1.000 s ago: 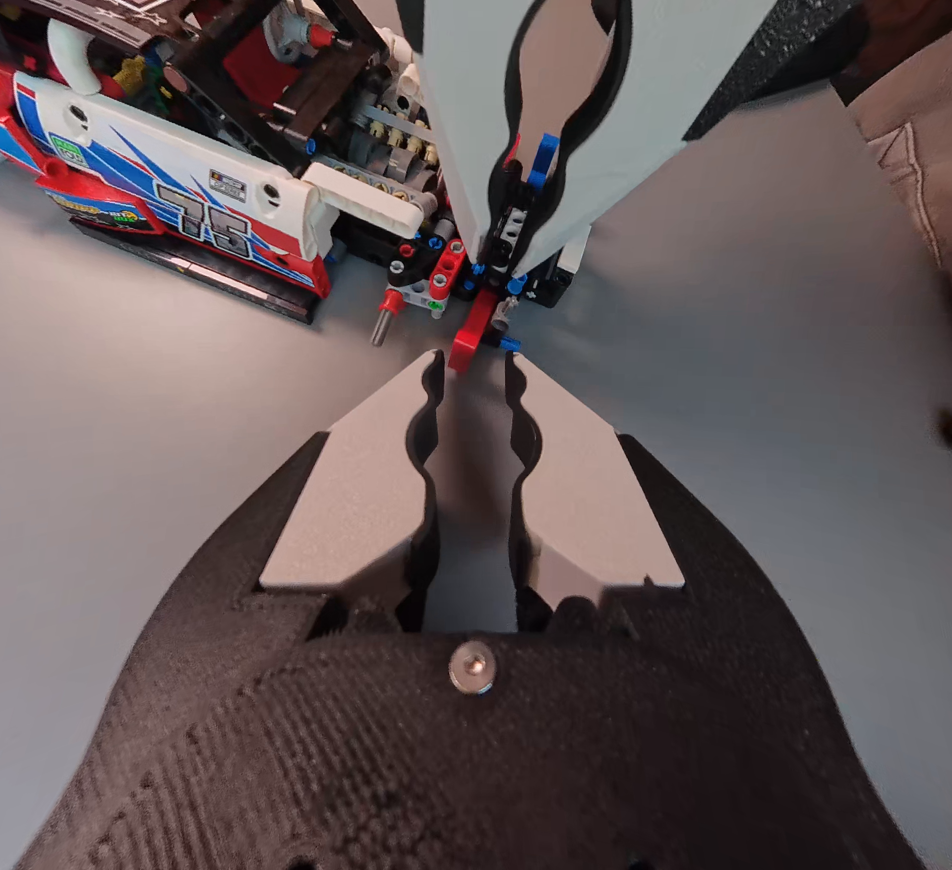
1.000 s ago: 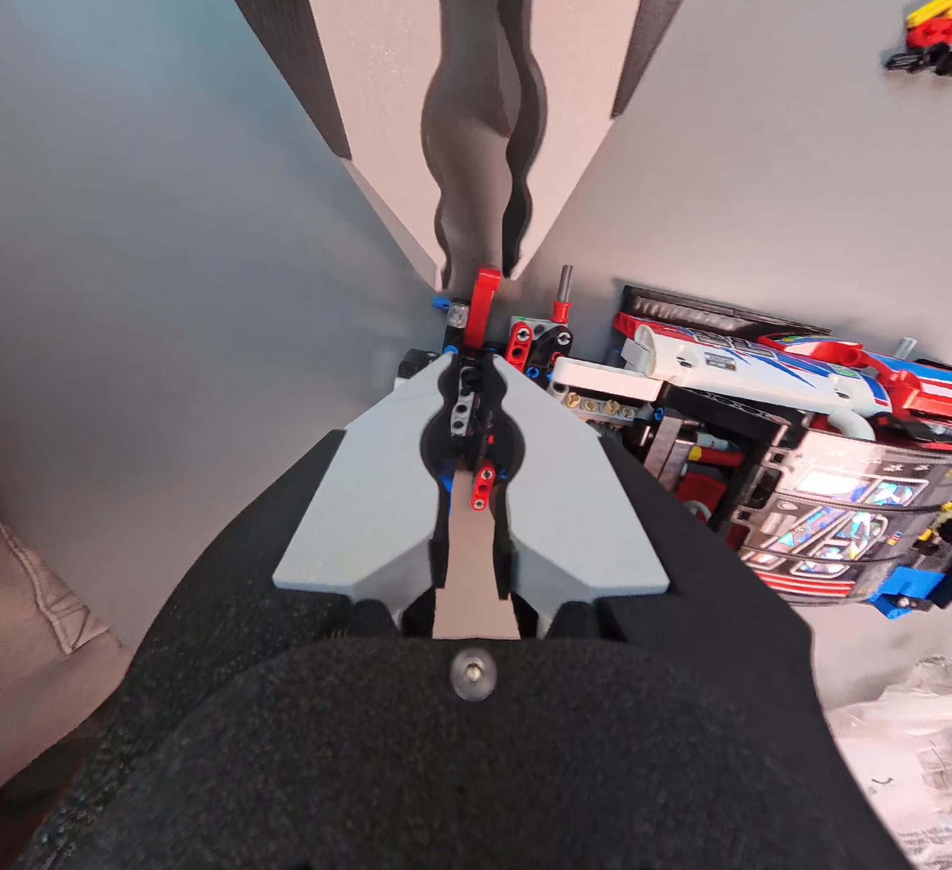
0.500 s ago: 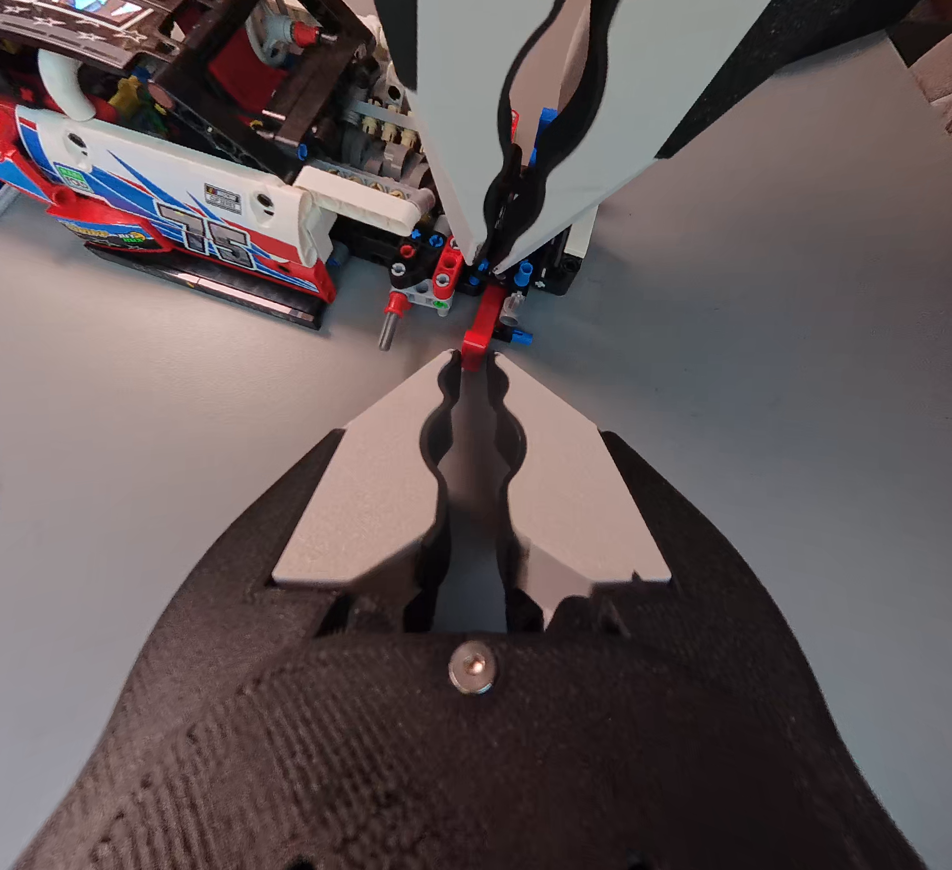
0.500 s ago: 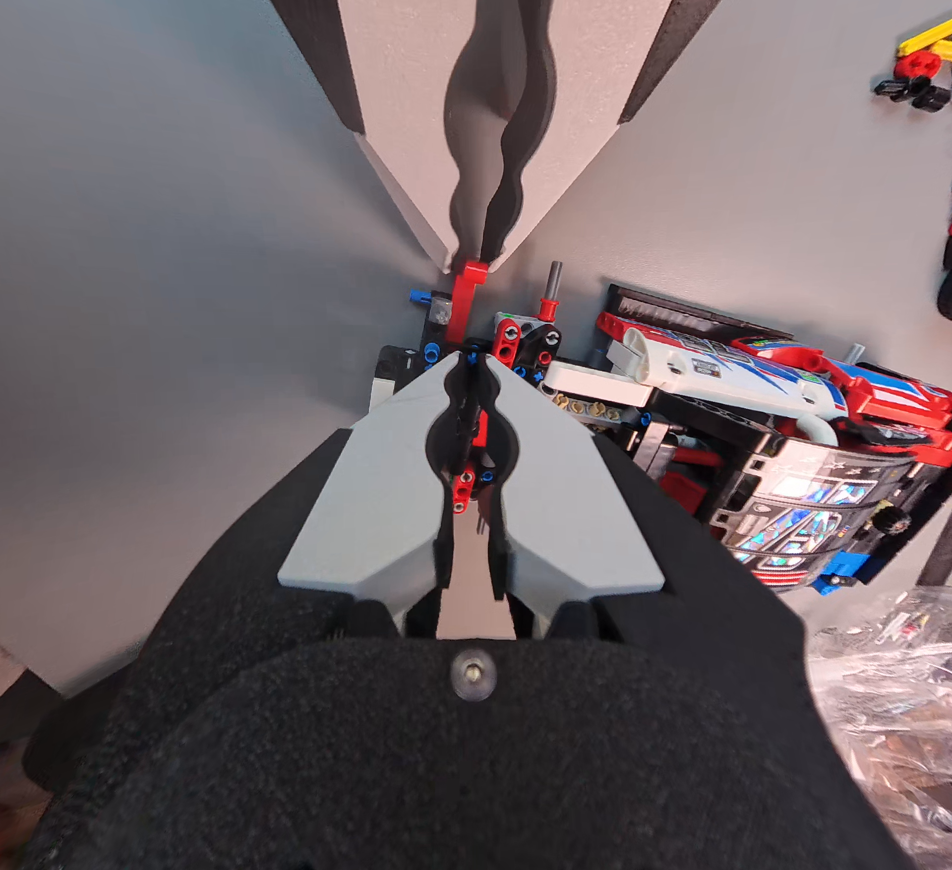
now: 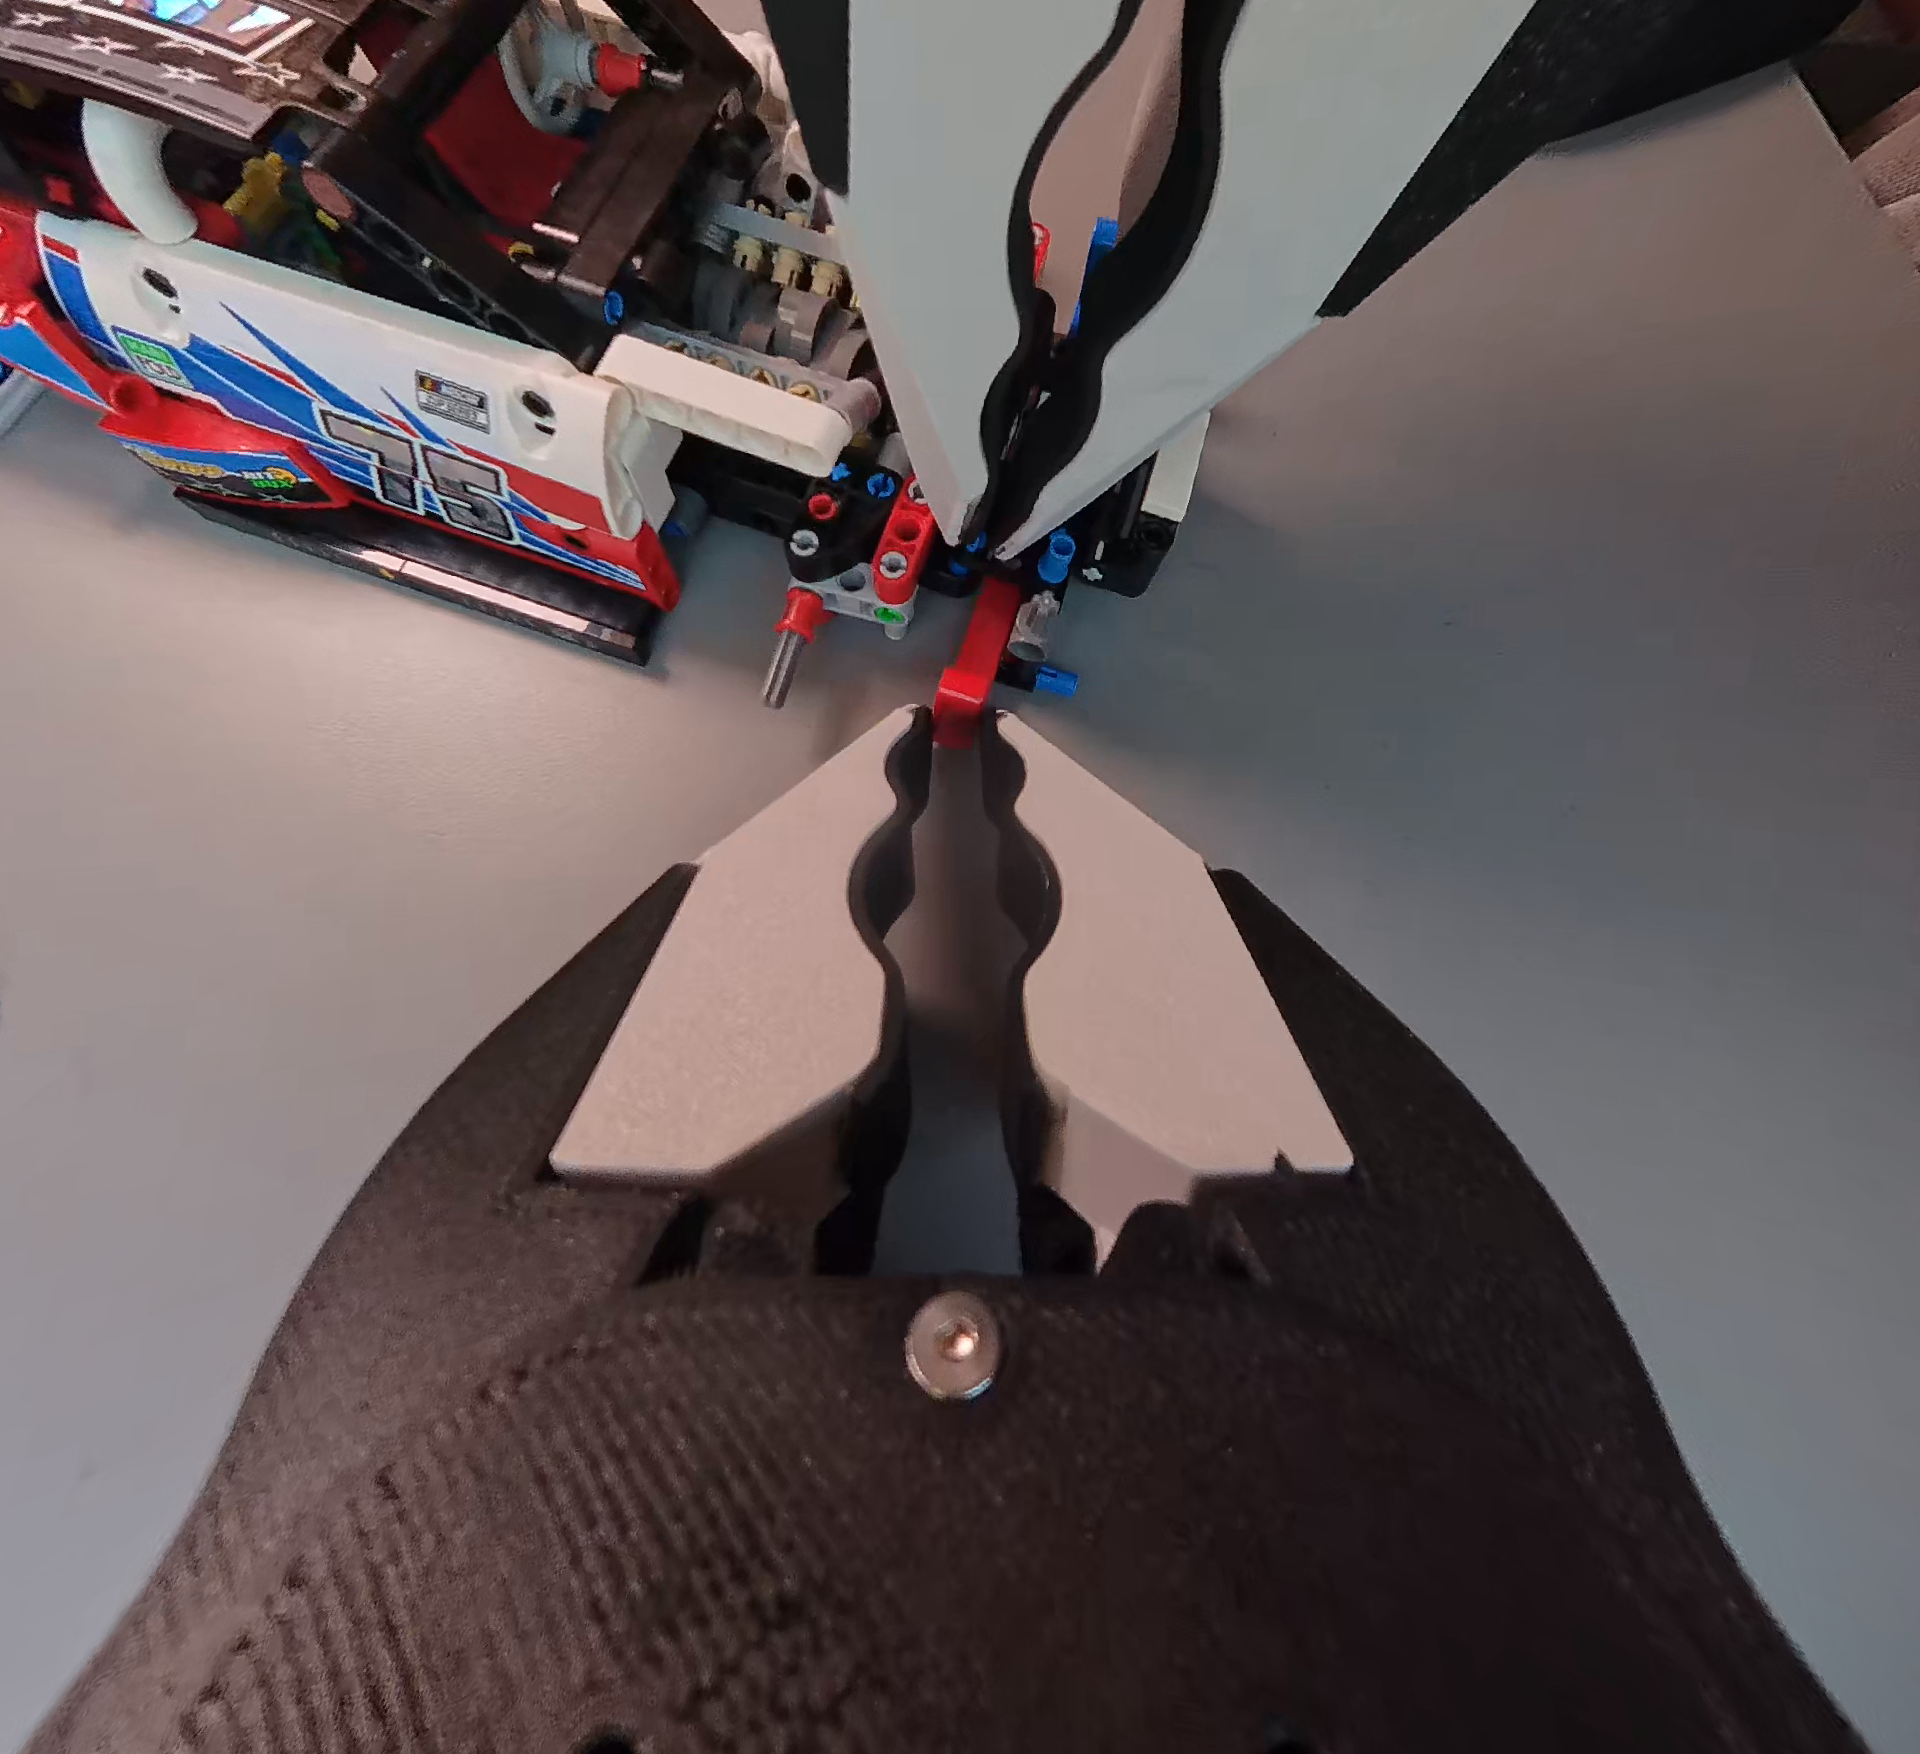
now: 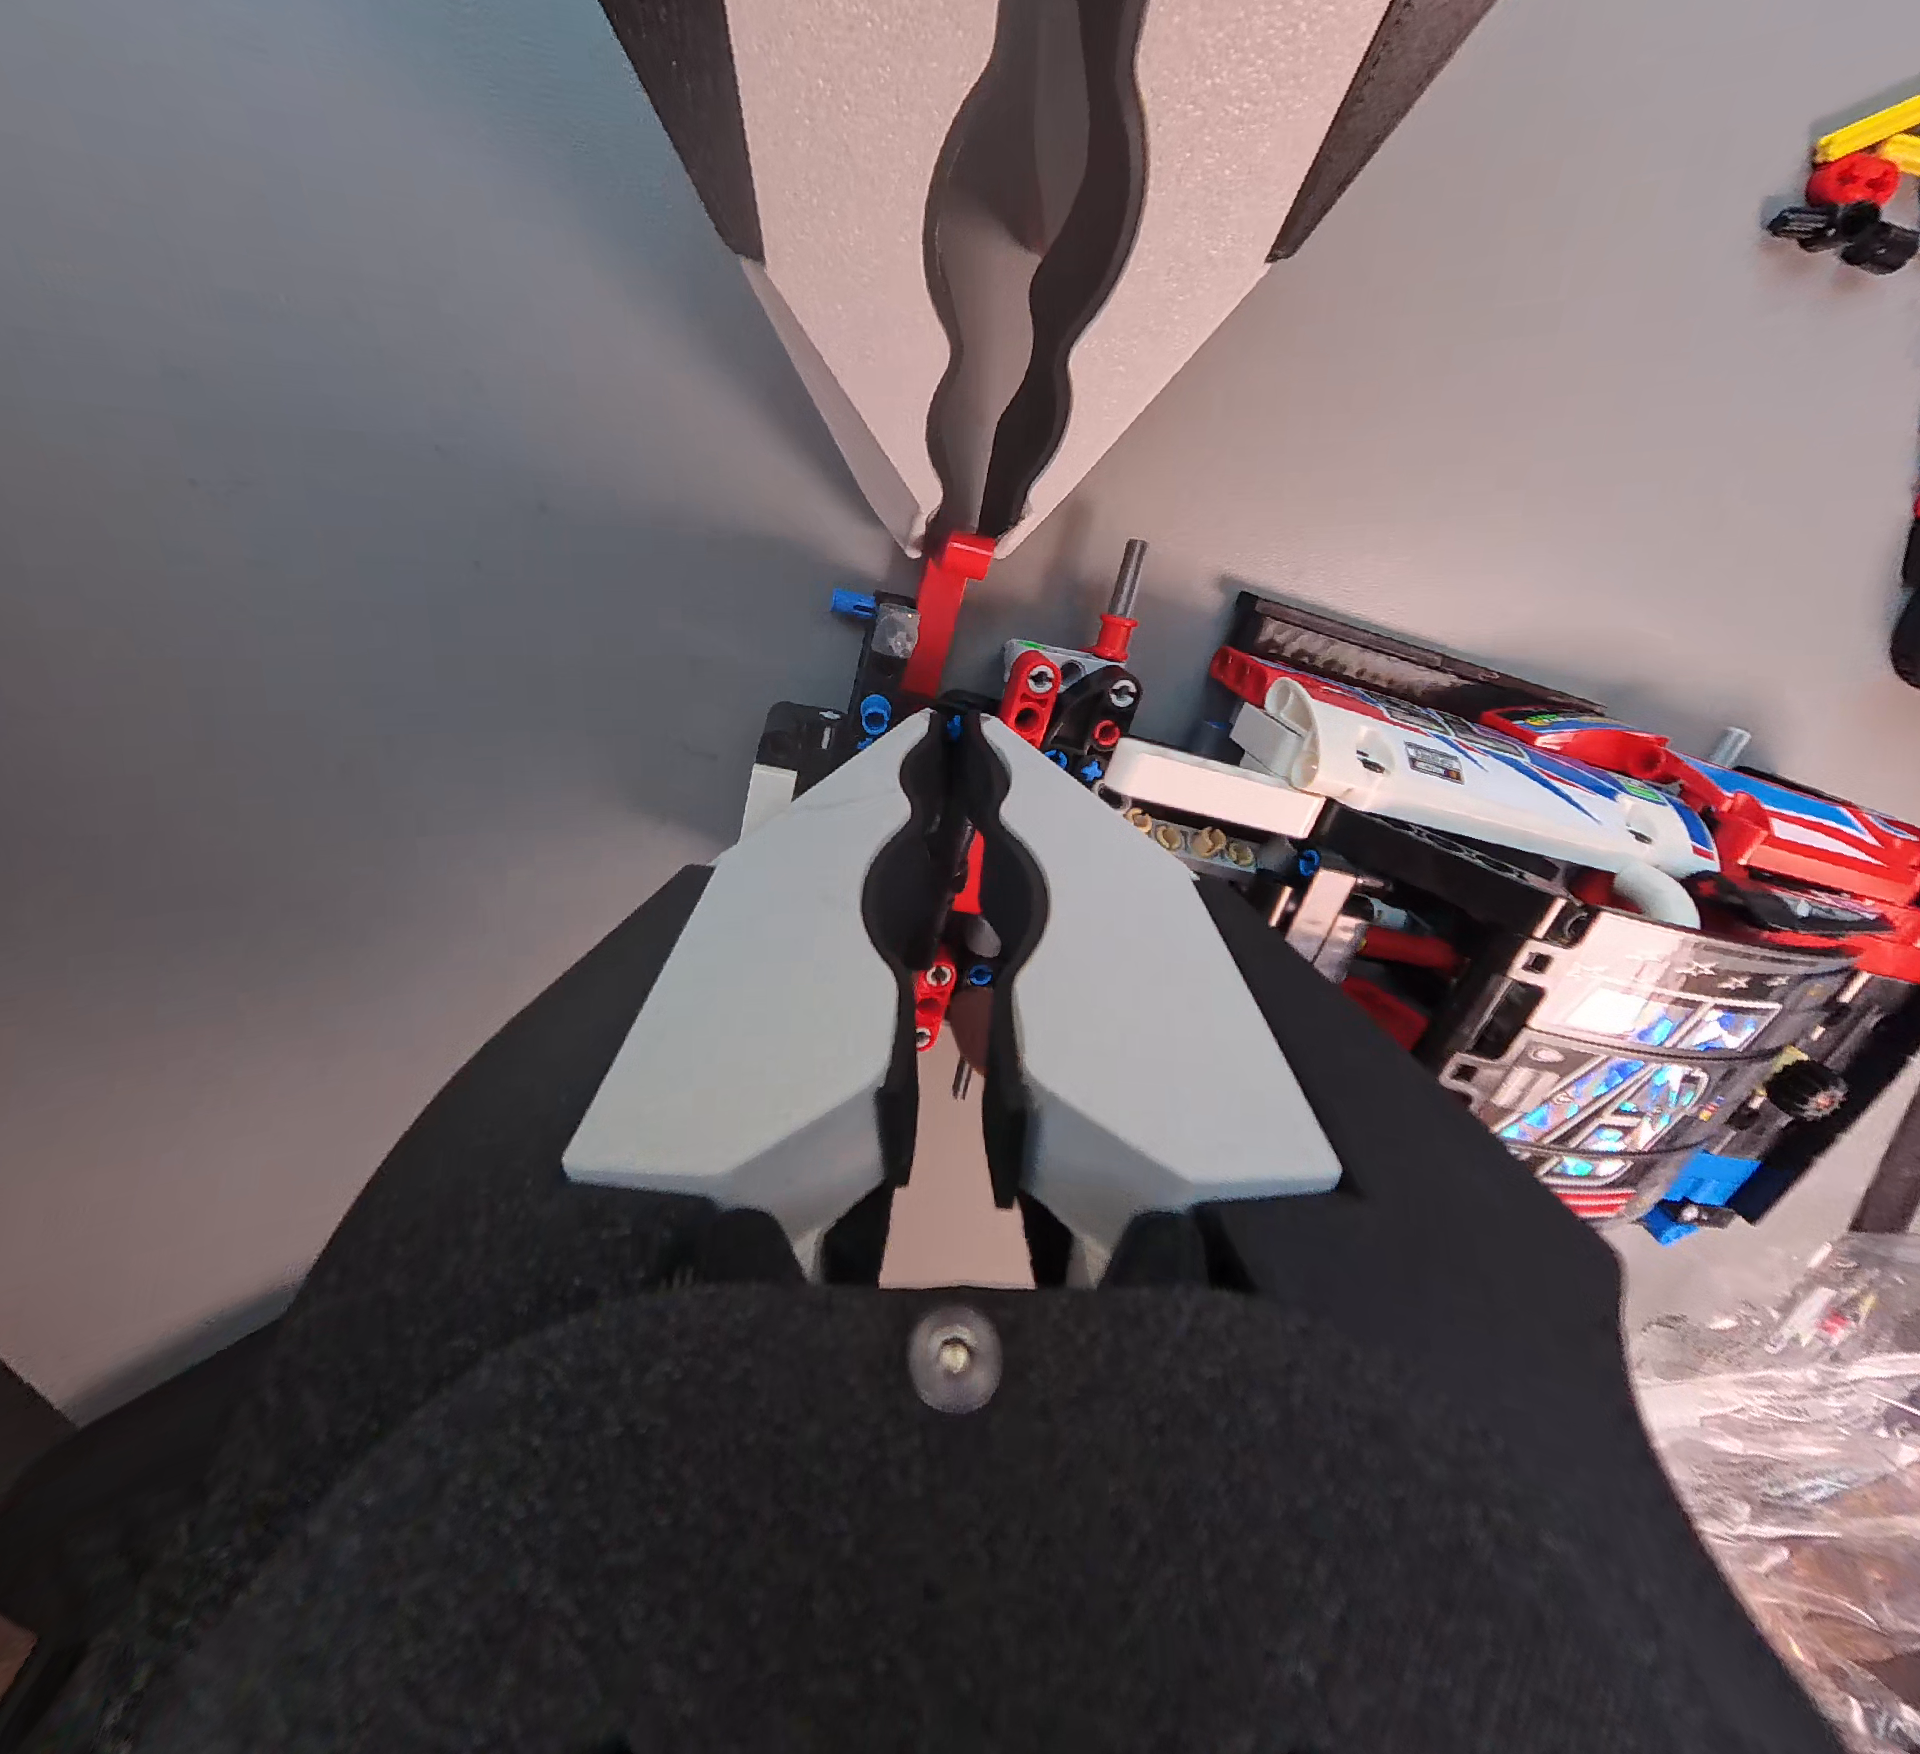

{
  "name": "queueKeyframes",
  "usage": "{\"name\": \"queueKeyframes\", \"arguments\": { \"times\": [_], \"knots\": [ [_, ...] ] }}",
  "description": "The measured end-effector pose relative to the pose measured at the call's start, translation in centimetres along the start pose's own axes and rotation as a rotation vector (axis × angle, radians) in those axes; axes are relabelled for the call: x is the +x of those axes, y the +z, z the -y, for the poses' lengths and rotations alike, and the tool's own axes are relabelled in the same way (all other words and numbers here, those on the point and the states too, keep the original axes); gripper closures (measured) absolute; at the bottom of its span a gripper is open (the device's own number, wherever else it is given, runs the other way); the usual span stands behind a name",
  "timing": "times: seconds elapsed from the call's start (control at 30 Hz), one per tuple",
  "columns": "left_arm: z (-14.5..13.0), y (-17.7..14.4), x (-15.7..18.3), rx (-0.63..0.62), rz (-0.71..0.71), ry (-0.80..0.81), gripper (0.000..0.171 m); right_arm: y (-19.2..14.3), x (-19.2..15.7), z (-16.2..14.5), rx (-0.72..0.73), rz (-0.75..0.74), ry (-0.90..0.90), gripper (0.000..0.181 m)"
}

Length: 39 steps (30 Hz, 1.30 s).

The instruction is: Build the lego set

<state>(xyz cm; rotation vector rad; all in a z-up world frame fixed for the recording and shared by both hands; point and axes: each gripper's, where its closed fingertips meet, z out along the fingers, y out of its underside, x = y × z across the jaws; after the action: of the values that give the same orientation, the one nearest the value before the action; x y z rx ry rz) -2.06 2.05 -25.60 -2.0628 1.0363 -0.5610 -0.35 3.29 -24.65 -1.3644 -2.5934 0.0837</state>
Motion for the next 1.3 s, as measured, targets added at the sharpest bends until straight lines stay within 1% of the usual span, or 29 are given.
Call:
{"name": "queueKeyframes", "arguments": {
  "times": [0.1,0.13,0.23,0.27,0.37,0.43,0.5,0.57,0.6,0.93,1.03,1.07,1.17,1.3],
  "knots": [
    [0.1,-0.1,-0.1,0.007,0.003,-0.009,0.164,-0.4,0.2,0.0,0.030,-0.044,0.015,0.179],
    [0.1,-0.1,-0.1,0.008,0.002,-0.010,0.164,-1.0,0.2,0.2,0.062,-0.051,0.028,0.176],
    [0.1,0.0,-0.1,0.007,0.001,-0.008,0.164,-2.5,-0.6,0.8,0.138,-0.008,0.072,0.172],
    [0.1,0.0,-0.1,0.008,0.000,-0.005,0.164,-2.5,-0.9,0.9,0.137,0.003,0.073,0.169],
    [0.2,0.1,0.1,0.007,0.009,0.016,0.164,-1.1,-1.5,0.4,0.061,-0.012,0.064,0.154],
    [0.2,0.2,0.1,0.000,0.017,0.023,0.164,-0.3,-1.6,0.3,0.036,-0.017,0.084,0.152],
    [0.2,0.2,0.1,0.000,0.013,0.022,0.164,-0.2,-1.3,0.1,0.002,-0.035,0.105,0.158],
    [0.2,0.2,0.1,0.003,0.010,0.013,0.164,0.2,-1.4,-0.6,-0.059,-0.047,0.108,0.157],
    [0.2,0.2,0.1,0.004,0.007,0.008,0.164,0.3,-1.3,-0.6,-0.067,-0.057,0.097,0.158],
    [0.2,0.2,0.1,0.007,-0.004,-0.002,0.162,-0.6,-1.4,-0.8,-0.068,-0.113,0.117,0.166],
    [0.2,0.2,0.1,0.006,-0.002,0.000,0.162,0.1,-1.5,-1.5,-0.113,-0.120,0.121,0.166],
    [0.2,0.2,0.1,0.004,0.001,0.004,0.162,0.1,-1.3,-1.5,-0.111,-0.134,0.110,0.170],
    [0.2,0.2,0.2,0.002,0.002,0.011,0.161,0.1,-1.1,-1.4,-0.116,-0.132,0.123,0.170],
    [0.2,0.2,0.2,0.003,0.000,0.011,0.162,0.2,-0.9,-1.4,-0.125,-0.140,0.089,0.170]
  ]
}}
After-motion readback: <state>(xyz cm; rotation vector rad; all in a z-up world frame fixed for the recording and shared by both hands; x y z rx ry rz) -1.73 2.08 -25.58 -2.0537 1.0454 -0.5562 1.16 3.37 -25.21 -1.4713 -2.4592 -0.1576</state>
